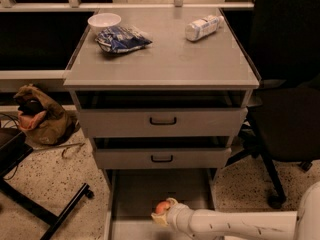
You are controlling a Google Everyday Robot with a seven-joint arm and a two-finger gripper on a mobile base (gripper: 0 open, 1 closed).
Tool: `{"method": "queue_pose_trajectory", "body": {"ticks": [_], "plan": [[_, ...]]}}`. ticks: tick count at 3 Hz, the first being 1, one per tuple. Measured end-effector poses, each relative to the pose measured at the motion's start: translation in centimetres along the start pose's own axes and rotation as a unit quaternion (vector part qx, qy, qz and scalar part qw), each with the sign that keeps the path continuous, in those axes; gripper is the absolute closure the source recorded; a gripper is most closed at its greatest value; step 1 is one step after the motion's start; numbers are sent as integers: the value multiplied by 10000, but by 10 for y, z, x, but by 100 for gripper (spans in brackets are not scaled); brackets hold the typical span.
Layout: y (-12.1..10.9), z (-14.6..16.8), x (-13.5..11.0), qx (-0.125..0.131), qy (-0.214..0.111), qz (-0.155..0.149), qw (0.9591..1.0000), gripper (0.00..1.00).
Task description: Place apple into bottom drawer
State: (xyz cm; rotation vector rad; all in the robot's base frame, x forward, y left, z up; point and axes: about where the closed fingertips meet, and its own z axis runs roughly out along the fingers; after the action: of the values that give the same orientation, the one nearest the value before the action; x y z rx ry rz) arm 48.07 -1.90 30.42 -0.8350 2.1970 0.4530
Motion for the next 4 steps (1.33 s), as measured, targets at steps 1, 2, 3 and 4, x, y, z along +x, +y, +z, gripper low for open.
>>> {"method": "queue_pose_trajectory", "body": {"ticks": [1,2,3,4], "plan": [[0,0,0,0,0,0,10000,100],[-1,12,7,43,-6,-20,10000,100],[-8,40,18,343,-69,43,9994,100],[-16,65,35,566,-2,122,9983,100]]}}
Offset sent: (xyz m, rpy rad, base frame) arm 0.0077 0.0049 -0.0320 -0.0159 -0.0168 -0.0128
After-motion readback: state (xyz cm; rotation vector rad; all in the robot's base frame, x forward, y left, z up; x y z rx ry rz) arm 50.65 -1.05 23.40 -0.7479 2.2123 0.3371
